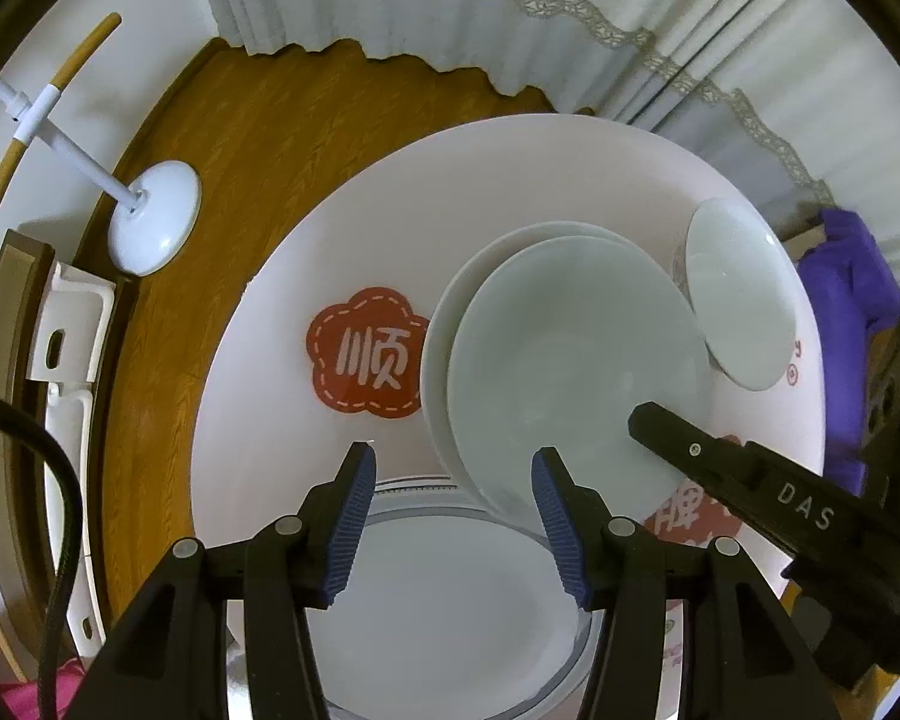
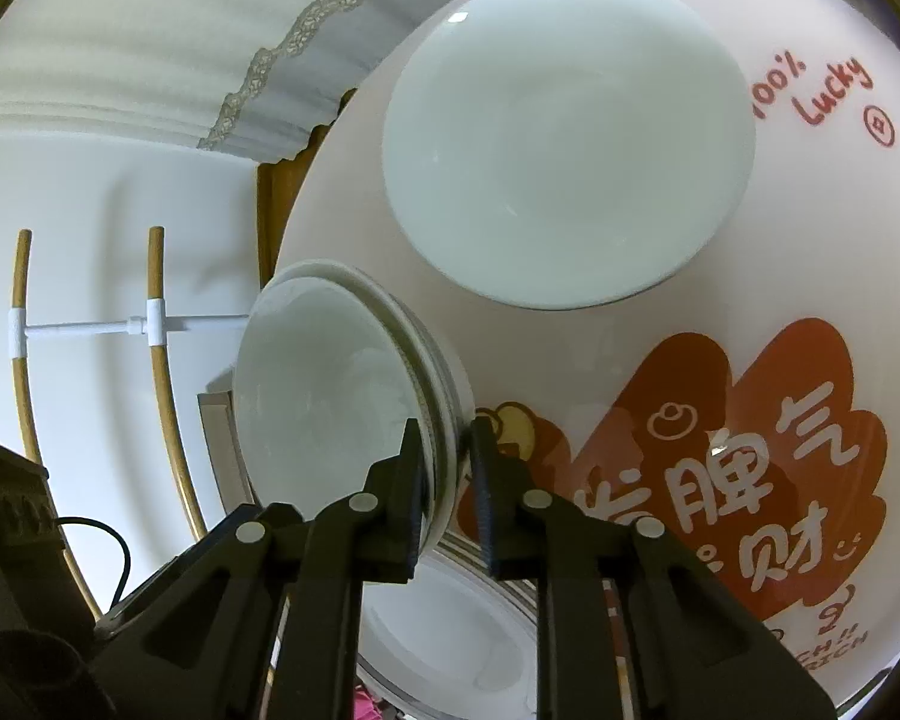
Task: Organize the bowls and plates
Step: 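Open both tools to release the nested bowl rim, then pull both tools back toward the remaining white bowl, then close both tools on the rim of the remaining white bowl, then lift the white bowl with both tools and carry it over the nested bowls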
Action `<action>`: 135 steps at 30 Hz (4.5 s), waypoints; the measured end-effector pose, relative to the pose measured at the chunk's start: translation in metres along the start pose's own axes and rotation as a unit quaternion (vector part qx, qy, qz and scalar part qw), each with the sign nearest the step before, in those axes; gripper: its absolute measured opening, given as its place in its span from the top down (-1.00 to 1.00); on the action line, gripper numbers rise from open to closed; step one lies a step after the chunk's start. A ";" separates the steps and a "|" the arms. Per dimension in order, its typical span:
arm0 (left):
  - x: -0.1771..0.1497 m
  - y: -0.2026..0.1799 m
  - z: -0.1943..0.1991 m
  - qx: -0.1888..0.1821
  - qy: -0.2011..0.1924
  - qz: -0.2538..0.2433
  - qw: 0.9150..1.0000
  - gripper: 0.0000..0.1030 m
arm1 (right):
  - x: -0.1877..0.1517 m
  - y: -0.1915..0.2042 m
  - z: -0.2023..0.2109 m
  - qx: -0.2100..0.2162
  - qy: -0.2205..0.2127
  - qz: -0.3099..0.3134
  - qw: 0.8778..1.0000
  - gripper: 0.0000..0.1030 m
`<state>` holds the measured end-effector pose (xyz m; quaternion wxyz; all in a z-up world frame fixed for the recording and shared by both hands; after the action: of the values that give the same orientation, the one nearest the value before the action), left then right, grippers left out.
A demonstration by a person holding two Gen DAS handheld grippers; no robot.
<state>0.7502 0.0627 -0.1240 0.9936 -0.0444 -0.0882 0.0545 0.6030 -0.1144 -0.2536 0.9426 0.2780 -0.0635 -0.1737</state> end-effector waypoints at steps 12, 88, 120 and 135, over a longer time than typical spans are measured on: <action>0.006 -0.015 0.025 0.033 -0.037 -0.017 0.999 0.02 | 0.001 0.009 0.032 0.038 -0.007 -0.001 0.999 0.40; 0.081 -0.150 -0.026 -0.031 -0.037 -0.203 0.978 0.88 | 0.091 -0.068 0.094 -0.002 -0.076 0.033 0.997 0.84; -0.017 0.021 0.101 -0.027 -0.059 -0.077 0.995 0.88 | 0.007 0.039 0.075 0.000 -0.022 0.149 0.989 0.83; 0.020 0.019 0.037 -0.027 -0.015 -0.062 0.998 0.87 | 0.016 0.026 0.033 -0.034 0.002 0.144 0.989 0.83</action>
<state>0.7611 0.0862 -0.0865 0.9921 -0.0645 -0.1073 -0.0093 0.6181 -0.1162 -0.2118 0.9668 0.2342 -0.0953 -0.0379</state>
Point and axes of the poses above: each gripper's, at about its wrist camera, not at the fingertips, and z roughly against the way its jaws point, y to its left, x to its top, the point moved 10 cm from there along -z, roughly the way its jaws point, and after that the axes turned 5 degrees about -y, right-handed, at the moved point
